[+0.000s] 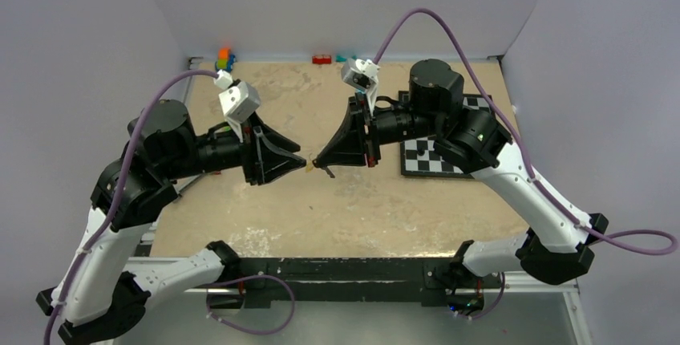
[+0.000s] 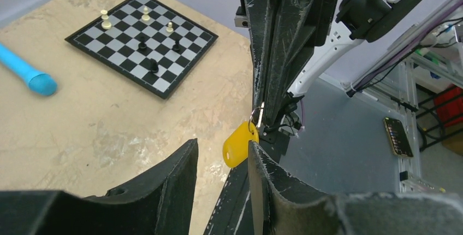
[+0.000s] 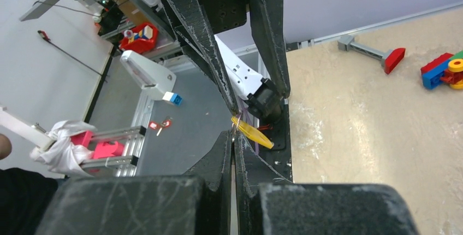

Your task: Remove the keys from the keyring

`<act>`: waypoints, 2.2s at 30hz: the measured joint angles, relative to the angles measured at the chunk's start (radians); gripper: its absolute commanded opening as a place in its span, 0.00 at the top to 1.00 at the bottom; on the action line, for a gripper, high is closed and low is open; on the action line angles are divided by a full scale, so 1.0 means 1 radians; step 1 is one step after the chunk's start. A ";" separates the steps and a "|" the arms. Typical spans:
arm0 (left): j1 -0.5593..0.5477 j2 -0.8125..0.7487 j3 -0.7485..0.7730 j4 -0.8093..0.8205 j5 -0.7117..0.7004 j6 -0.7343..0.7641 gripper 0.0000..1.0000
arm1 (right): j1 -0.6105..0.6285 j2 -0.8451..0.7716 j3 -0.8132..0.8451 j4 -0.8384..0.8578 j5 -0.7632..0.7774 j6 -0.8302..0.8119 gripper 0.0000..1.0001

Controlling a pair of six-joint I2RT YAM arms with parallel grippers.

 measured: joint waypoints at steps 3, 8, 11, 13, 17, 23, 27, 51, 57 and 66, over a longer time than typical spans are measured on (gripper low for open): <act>0.000 0.008 0.000 0.001 0.037 0.005 0.62 | 0.000 0.000 0.000 -0.006 -0.008 0.000 1.00; 0.000 0.024 0.026 -0.001 0.082 0.027 0.64 | 0.000 0.000 0.000 -0.010 -0.011 0.000 1.00; 0.000 0.033 0.043 -0.002 0.108 0.033 0.65 | 0.000 0.000 0.000 -0.013 -0.011 0.000 1.00; 0.000 0.040 0.054 -0.003 0.127 0.038 0.65 | 0.000 0.000 0.000 -0.013 -0.011 0.000 1.00; 0.000 0.052 0.068 -0.004 0.150 0.048 0.65 | 0.000 0.000 0.000 -0.013 -0.012 0.000 1.00; 0.000 0.071 0.075 -0.004 0.169 0.052 0.69 | 0.002 0.000 0.000 -0.012 -0.017 0.001 1.00; 0.000 0.085 0.075 0.006 0.185 0.052 0.73 | 0.002 0.000 0.000 -0.011 -0.027 0.001 1.00; 0.000 0.090 0.066 0.019 0.242 0.040 1.00 | 0.008 -0.014 -0.026 -0.001 -0.038 0.001 1.00; 0.000 0.070 0.024 0.067 0.247 0.005 1.00 | 0.008 -0.025 -0.040 0.004 -0.036 0.003 1.00; 0.001 -0.002 -0.113 0.254 0.248 -0.130 1.00 | 0.009 -0.033 -0.048 0.031 -0.007 0.030 0.42</act>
